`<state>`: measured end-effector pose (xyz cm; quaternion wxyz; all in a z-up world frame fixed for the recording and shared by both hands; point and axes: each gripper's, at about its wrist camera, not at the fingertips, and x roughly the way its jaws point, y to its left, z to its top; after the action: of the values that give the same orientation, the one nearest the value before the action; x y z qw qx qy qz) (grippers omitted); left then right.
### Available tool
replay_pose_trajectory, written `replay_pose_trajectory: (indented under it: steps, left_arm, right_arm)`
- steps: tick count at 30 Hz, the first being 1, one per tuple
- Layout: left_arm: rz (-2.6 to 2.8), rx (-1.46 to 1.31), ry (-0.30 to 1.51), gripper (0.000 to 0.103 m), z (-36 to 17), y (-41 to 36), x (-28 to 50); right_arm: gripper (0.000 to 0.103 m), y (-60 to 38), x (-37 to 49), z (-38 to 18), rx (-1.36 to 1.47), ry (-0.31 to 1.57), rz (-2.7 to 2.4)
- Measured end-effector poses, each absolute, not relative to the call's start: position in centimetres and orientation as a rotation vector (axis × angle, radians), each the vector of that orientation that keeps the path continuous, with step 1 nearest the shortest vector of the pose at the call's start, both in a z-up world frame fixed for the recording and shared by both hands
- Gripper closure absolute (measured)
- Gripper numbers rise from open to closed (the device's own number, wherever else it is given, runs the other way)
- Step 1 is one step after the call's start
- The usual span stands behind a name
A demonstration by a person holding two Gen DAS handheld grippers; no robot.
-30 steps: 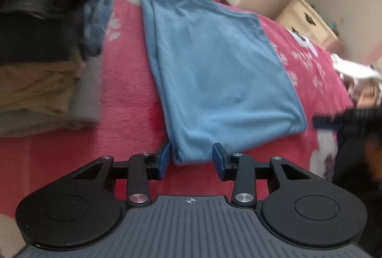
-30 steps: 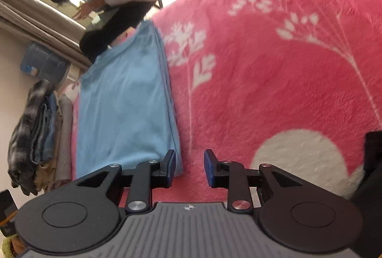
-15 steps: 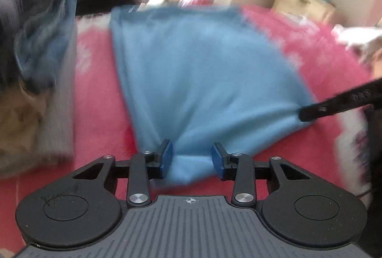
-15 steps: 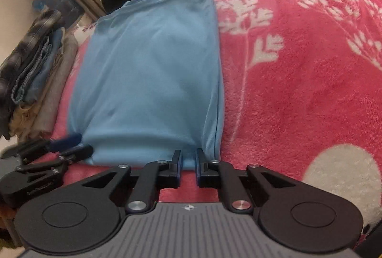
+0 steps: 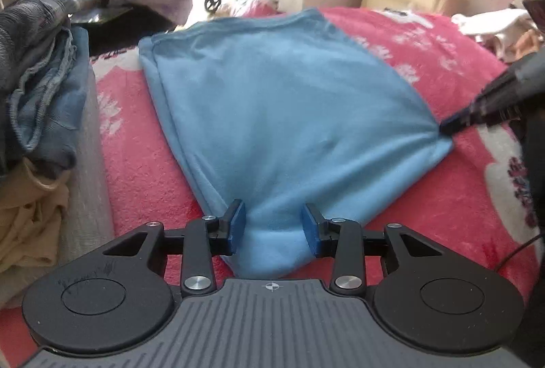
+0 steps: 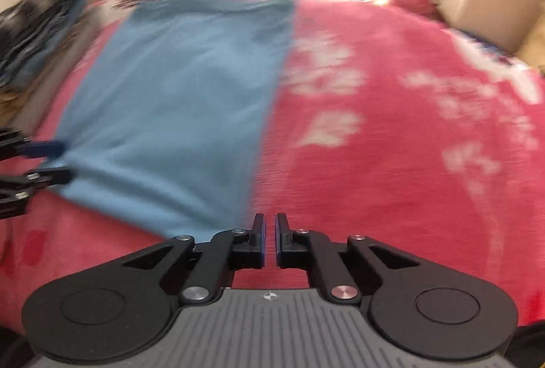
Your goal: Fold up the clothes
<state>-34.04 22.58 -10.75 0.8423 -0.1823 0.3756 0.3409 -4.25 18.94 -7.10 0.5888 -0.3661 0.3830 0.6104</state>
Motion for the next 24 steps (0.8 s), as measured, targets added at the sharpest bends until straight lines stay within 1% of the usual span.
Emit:
replay_pose_trajectory:
  steps: [1,3,4,5,6,7,10,11,12,13,15,20,23,24]
  left_arm:
    - [0.713,-0.381,0.792,0.066,-10.7,22.5,-34.2]
    - [0.7,-0.372,0.79,0.066,-10.7,22.4,-34.6]
    - [0.692,-0.363,0.792,0.066,-10.7,22.3,-34.6]
    - [0.687,-0.353,0.795,0.066,-10.7,22.3,-34.6]
    - [0.684,-0.344,0.798,0.066,-10.7,22.2,-34.6]
    - [0.68,-0.334,0.8,0.066,-10.7,22.1,-34.6]
    - [0.673,-0.313,0.806,0.066,-10.6,21.9,-34.5]
    - [0.672,-0.308,0.806,0.066,-10.7,21.8,-34.5]
    - [0.669,-0.301,0.807,0.066,-10.8,21.8,-34.5]
    - [0.667,-0.294,0.807,0.066,-10.8,21.8,-34.4]
    - [0.658,-0.276,0.807,0.066,-10.9,21.7,-34.5]
    - [0.639,-0.246,0.811,0.065,-11.1,21.6,-34.6]
    - [0.63,-0.244,0.812,0.065,-11.1,21.7,-34.7]
    - [0.627,-0.244,0.812,0.066,-11.1,21.8,-34.7]
  right_arm:
    - [0.097,18.9,-3.8,-6.7,-0.845,0.904,1.427]
    - [0.094,18.7,-3.7,-5.9,-0.831,0.924,1.487]
    - [0.094,18.5,-4.3,-5.7,-0.844,0.905,1.533]
    - [0.088,18.4,-5.0,-5.6,-0.876,0.88,1.582]
    - [0.08,18.3,-5.8,-5.9,-0.92,0.849,1.609]
    - [0.077,18.3,-6.6,-6.2,-0.964,0.818,1.636]
    - [0.076,18.4,-8.5,-8.0,-1.102,0.742,1.67]
    - [0.077,18.4,-9.0,-8.7,-1.138,0.721,1.668]
    - [0.082,18.3,-9.3,-9.0,-1.164,0.69,1.687]
    - [0.084,18.2,-9.7,-9.3,-1.19,0.659,1.707]
    - [0.09,17.6,-10.3,-9.0,-1.254,0.557,1.753]
    - [0.092,15.7,-11.4,-8.6,-1.428,0.266,1.829]
    - [0.094,15.5,-11.0,-8.7,-1.489,0.216,1.81]
    - [0.103,15.5,-10.7,-8.6,-1.491,0.217,1.795]
